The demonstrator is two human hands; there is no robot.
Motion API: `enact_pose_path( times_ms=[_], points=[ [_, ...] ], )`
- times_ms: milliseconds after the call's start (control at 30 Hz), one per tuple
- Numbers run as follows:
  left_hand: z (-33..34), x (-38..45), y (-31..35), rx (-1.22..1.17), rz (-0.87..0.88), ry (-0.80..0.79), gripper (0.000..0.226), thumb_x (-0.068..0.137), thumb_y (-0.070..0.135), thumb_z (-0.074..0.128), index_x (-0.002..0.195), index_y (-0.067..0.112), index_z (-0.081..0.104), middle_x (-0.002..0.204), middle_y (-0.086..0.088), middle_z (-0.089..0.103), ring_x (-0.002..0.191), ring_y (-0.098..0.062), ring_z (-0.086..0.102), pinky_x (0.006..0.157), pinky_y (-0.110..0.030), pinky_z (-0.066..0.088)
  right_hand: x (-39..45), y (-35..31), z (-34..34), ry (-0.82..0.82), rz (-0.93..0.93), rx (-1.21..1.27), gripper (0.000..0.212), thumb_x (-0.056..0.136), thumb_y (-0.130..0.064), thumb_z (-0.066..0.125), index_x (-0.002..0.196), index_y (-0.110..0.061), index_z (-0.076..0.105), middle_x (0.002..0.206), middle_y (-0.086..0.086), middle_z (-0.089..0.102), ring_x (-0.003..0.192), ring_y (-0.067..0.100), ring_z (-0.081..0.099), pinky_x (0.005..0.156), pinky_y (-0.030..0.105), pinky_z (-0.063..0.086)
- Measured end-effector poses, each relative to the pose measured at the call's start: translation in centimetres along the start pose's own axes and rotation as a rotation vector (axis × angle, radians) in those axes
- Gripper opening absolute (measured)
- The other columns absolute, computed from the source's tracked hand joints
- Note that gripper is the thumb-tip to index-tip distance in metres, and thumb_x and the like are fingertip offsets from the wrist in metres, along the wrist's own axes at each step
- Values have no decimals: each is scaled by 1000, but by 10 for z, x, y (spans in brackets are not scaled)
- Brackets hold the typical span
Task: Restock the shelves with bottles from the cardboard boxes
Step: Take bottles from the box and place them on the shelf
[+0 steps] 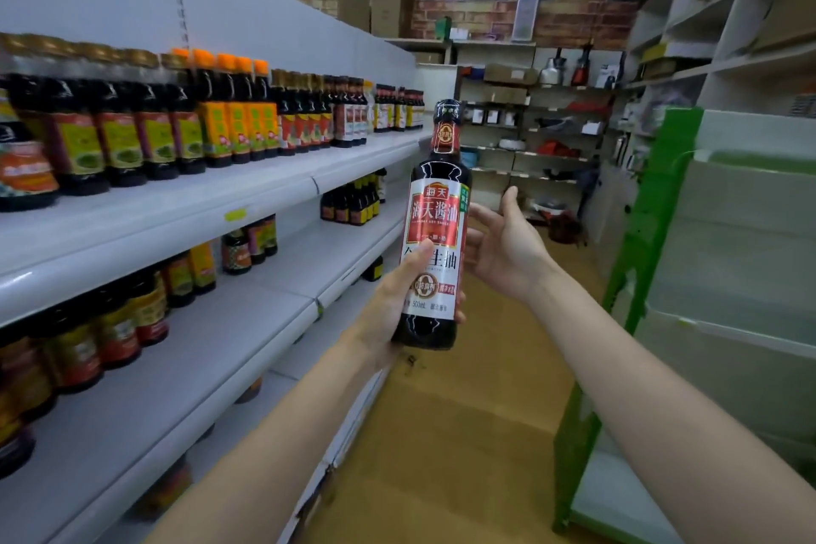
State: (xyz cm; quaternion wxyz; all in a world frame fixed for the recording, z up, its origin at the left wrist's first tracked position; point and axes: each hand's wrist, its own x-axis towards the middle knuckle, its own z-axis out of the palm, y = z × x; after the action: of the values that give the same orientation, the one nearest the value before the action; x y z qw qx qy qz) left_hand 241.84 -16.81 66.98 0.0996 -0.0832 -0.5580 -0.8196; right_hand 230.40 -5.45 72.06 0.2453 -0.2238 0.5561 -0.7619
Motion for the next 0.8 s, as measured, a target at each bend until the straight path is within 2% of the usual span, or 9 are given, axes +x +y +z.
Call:
enact_pose_path(
  times_ms=[100,200,300,367,467,533,600,733,800],
  points=[
    [-9,58,-13,76,-18,18,86,50,62,83,112,6,60,83,-14,64,69,-25,63,63,-34,56,55,-1,-40,42,-7,-8,77,93,-68,15,117,-11,60,118,23,65,117,35,58,97,45,47],
    [-12,121,-23,125,-15,23,84,50,64,82,109,7,62,83,-14,65,69,-25,63,66,-34,57,110,-17,-82,54,-18,-30,74,95,-66,16,118,-10,59,106,16,71,99,27,69,79,39,55],
    [-14,188,-30,133,-12,48,83,48,64,82,107,9,63,83,-15,66,68,-25,64,67,-35,57,166,-46,-117,10,-37,-107,74,93,-69,19,124,-13,55,105,13,72,92,24,71,70,34,56],
    [-17,230,-36,135,-13,71,88,46,66,82,111,9,62,85,-14,67,70,-25,65,68,-35,58,198,-64,-133,-55,-61,-253,70,90,-71,20,121,-19,54,102,10,72,87,19,71,66,31,53],
    [-21,285,-48,139,8,138,95,43,79,73,113,16,62,93,-8,71,78,-22,68,72,-36,57,242,-73,-139,-160,-101,-454,51,90,-66,32,112,-26,55,94,-1,71,81,10,70,69,26,49],
    [-30,319,-57,100,30,170,98,56,87,50,123,17,58,101,-10,71,82,-22,69,74,-39,56,271,-71,-141,-186,-121,-496,41,90,-56,47,109,-21,57,93,-1,71,82,11,70,76,30,50],
    [-46,353,-65,13,0,219,101,63,85,31,130,13,54,108,-16,68,82,-26,68,73,-42,56,306,-66,-147,-194,-127,-505,37,90,-50,54,106,-16,59,93,2,70,85,17,69,83,35,52],
    [-87,419,-80,-18,-48,263,107,62,84,21,128,9,57,108,-19,68,87,-29,67,86,-46,53,382,-54,-163,-185,-121,-477,34,90,-48,55,102,-16,59,93,3,70,86,19,68,84,34,53],
    [-110,455,-84,0,-33,274,103,63,83,18,126,11,58,106,-17,69,90,-28,68,85,-44,54,424,-48,-169,-183,-129,-472,32,90,-47,55,102,-17,58,93,3,70,87,18,68,83,33,53]
  ],
)
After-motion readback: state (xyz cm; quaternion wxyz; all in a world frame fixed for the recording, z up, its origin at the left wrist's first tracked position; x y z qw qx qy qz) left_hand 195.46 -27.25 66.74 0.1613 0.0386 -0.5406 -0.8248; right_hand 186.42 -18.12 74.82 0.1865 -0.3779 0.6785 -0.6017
